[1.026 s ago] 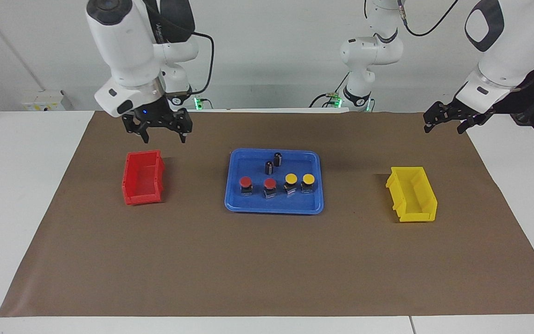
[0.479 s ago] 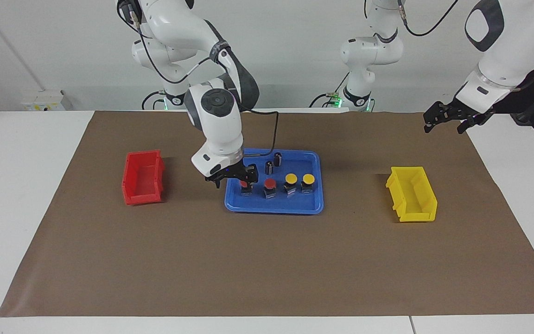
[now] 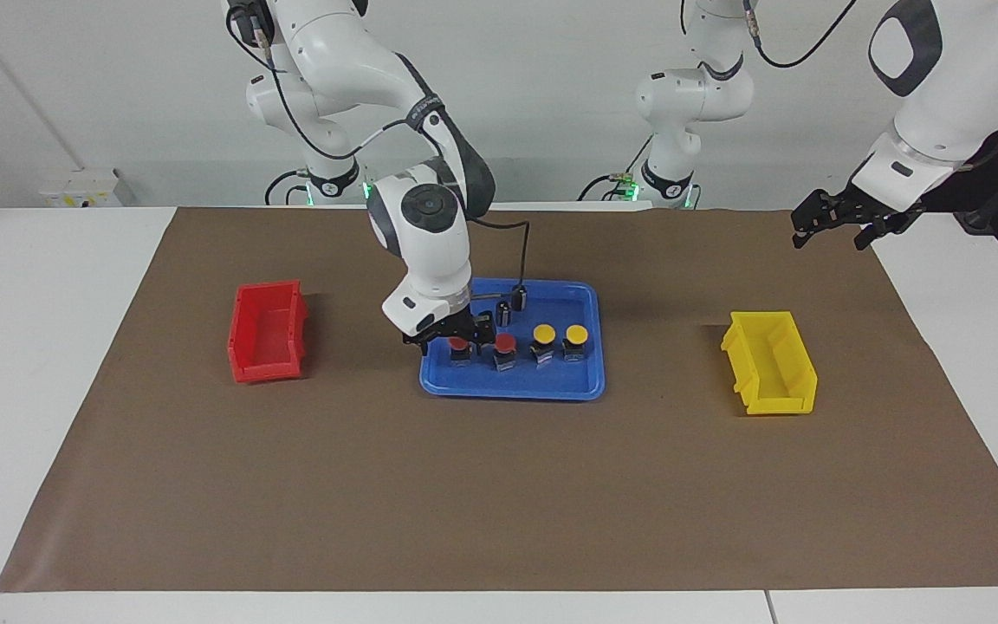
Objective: Sort red and yellow buttons by color
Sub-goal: 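Reach the right gripper to the red buttons on the blue tray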
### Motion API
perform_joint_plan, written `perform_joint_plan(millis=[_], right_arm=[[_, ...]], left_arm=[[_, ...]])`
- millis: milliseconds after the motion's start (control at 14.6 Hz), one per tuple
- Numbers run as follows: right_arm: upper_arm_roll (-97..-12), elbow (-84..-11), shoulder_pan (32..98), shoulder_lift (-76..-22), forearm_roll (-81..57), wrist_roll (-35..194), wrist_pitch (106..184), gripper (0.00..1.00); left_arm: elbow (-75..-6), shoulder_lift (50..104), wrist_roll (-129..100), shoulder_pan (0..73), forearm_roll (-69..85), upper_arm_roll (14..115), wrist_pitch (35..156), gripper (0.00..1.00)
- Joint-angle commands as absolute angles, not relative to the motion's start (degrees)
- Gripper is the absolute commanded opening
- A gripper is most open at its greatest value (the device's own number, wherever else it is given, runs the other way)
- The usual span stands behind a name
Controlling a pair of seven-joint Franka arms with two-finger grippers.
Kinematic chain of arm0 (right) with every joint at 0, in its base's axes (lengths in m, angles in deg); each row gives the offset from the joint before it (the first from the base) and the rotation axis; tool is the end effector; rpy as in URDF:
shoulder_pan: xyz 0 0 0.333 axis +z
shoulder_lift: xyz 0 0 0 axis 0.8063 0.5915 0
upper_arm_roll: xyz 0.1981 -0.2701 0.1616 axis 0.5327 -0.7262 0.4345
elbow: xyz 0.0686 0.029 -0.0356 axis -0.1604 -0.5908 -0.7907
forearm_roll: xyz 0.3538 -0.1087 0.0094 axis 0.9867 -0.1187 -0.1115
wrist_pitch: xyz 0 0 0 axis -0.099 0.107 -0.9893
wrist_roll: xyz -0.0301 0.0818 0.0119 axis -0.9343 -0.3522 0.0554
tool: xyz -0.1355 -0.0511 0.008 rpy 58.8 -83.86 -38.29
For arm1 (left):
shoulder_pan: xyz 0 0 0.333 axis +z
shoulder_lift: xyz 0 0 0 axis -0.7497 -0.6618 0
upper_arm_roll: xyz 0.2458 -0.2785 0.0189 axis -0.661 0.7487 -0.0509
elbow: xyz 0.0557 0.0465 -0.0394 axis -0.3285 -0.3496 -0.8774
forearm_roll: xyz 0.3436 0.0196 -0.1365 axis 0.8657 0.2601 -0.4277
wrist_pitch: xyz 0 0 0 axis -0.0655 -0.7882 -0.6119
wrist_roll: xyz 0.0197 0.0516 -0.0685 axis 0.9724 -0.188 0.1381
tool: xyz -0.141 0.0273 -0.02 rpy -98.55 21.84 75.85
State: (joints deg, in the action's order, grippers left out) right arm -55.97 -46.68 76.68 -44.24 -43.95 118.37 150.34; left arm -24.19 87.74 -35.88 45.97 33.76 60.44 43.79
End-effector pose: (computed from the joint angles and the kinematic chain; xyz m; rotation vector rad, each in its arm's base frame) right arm 0.5687 0.2991 0.3869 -3.1252 0.0592 0.0003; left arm 0.5146 -0.0133 0.6177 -3.1297 0.2096 0.1676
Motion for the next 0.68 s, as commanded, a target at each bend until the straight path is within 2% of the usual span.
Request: perform_joint_plan(millis=[0,137,410,615], right_arm=[[-56.03,-49.66,76.67,-45.70,-43.93,118.35,151.70,1.00],[-55.77,-50.19,76.68,-45.87,-43.84,118.26,151.62,0.99],[-54.98,-50.81,76.68,-46.05,-43.84,118.26,151.79,0.91],[-54.54,-51.60,76.68,-46.23,-43.93,118.26,152.14,0.86]], left_arm=[[-24.26,87.96,-35.76,47.41,34.98,60.68,43.08,1.00],[-24.53,88.31,-36.37,48.73,34.98,60.68,42.29,1.00],[-27.33,89.54,-35.50,48.47,35.07,60.59,43.60,1.00],[-30.57,90.50,-26.65,46.81,34.90,61.29,50.87,1.00]])
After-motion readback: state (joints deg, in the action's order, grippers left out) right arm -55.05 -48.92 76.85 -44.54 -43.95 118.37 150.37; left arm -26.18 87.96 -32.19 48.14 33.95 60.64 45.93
